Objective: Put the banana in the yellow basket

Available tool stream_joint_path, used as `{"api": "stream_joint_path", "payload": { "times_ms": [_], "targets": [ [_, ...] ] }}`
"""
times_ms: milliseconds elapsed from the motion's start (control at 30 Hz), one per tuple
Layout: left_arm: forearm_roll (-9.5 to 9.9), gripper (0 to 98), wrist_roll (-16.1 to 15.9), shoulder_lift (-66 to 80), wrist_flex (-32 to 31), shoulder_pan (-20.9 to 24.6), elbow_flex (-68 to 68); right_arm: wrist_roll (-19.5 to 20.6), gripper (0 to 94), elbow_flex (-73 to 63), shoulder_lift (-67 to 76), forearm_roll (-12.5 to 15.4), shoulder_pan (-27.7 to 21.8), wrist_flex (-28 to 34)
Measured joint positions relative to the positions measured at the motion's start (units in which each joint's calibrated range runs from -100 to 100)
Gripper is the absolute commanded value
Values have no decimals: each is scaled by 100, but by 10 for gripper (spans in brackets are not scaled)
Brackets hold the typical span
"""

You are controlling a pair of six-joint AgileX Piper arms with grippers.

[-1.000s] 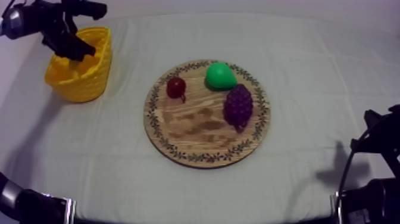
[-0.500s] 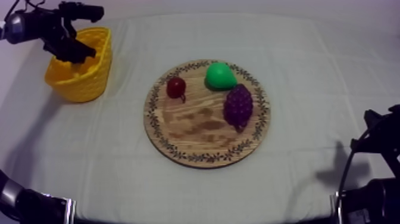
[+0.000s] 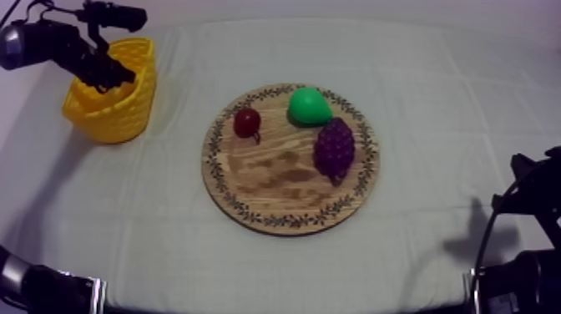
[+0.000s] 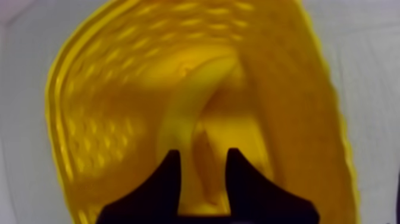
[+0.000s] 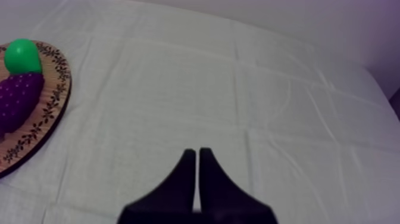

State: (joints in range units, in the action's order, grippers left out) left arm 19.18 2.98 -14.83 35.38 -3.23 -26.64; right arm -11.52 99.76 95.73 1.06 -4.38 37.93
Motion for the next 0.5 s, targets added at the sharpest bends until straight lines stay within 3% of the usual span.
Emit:
{"api": "stream_joint_path", "payload": {
  "times_ms": [167,500],
  "targets": [
    [-6,22,23,696,-372,-178,-581,0,3,0,0,0,0,0],
    [-163,1,178,2958,-941,-392,-2143,0,3,0,0,0,3,0]
  ]
}}
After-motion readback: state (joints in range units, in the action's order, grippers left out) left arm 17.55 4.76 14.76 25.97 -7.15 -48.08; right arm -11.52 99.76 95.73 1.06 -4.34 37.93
